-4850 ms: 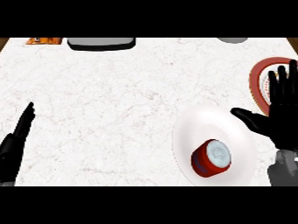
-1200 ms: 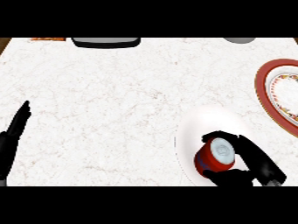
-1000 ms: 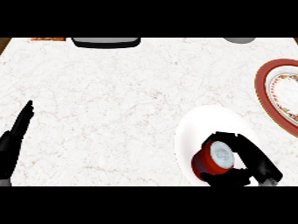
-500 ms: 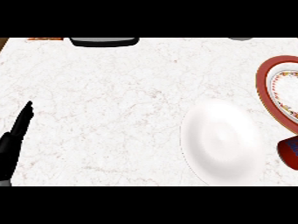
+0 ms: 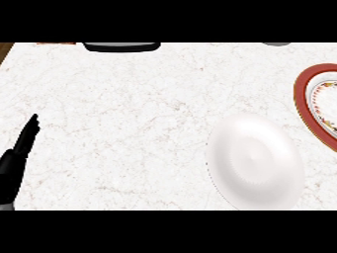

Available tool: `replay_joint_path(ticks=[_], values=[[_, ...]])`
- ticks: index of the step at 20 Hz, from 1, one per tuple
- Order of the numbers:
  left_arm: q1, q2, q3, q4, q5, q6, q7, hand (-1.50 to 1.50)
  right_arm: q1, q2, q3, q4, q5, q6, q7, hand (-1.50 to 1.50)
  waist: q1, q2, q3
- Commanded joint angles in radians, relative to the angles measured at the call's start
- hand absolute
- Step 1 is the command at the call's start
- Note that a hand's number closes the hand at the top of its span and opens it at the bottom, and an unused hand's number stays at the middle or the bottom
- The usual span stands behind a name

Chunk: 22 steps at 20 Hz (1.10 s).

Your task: Pick the can from the plate and place it in the plate

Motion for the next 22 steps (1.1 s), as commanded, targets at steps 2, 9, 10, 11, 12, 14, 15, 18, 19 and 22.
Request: replay_joint_path(ticks=[2, 9, 10, 11, 12, 14, 15, 18, 19, 22], values=[[0.012, 0.000, -0.003, 0.012, -0.008, 0.000, -0.014, 0.00, -0.035, -0.060, -0.123, 0.162, 0.013, -0.125, -0.257, 1.50, 0.006, -0.002, 0.000], [0.004, 0.010, -0.005, -0.010, 0.004, -0.023, 0.009, 0.00, -0.101, -0.106, -0.230, 0.349, -0.093, -0.067, -0.661, 1.50, 0.022, -0.010, -0.005], [0.001, 0.005, -0.008, 0.016, -0.004, -0.018, -0.011, 0.00, -0.115, -0.103, -0.238, 0.377, -0.110, -0.047, -0.716, 1.50, 0.020, -0.007, -0.007], [-0.017, -0.004, -0.023, -0.004, -0.011, -0.015, 0.003, 0.00, -0.125, -0.126, -0.225, 0.405, -0.116, 0.014, -0.765, 1.50, 0.024, -0.007, -0.008], [-0.025, -0.019, -0.023, 0.034, -0.029, 0.012, -0.011, 0.00, -0.115, -0.132, -0.230, 0.438, -0.116, 0.032, -0.823, 1.50, 0.011, -0.004, -0.008], [-0.028, 0.008, -0.014, -0.001, -0.001, -0.030, 0.008, 0.00, -0.177, -0.191, -0.227, 0.508, -0.111, 0.079, -0.848, 1.50, 0.045, -0.004, -0.010], [-0.048, -0.005, -0.030, 0.020, -0.022, -0.016, 0.024, 0.00, -0.185, -0.162, -0.199, 0.521, -0.090, 0.056, -0.906, 1.50, 0.040, -0.002, -0.011], [-0.023, 0.005, -0.019, 0.026, -0.015, -0.029, 0.000, 0.00, -0.231, -0.194, -0.158, 0.566, -0.084, 0.126, -0.929, 1.50, 0.044, -0.006, -0.014], [-0.026, -0.005, -0.026, -0.002, -0.016, -0.023, 0.016, 0.00, -0.240, -0.175, -0.144, 0.576, -0.076, 0.106, -0.950, 1.50, 0.047, -0.007, -0.013], [-0.048, -0.008, -0.027, 0.015, -0.026, -0.019, 0.007, 0.00, -0.361, -0.164, -0.090, 0.583, -0.070, 0.126, -0.864, 1.50, 0.053, -0.006, -0.015]])
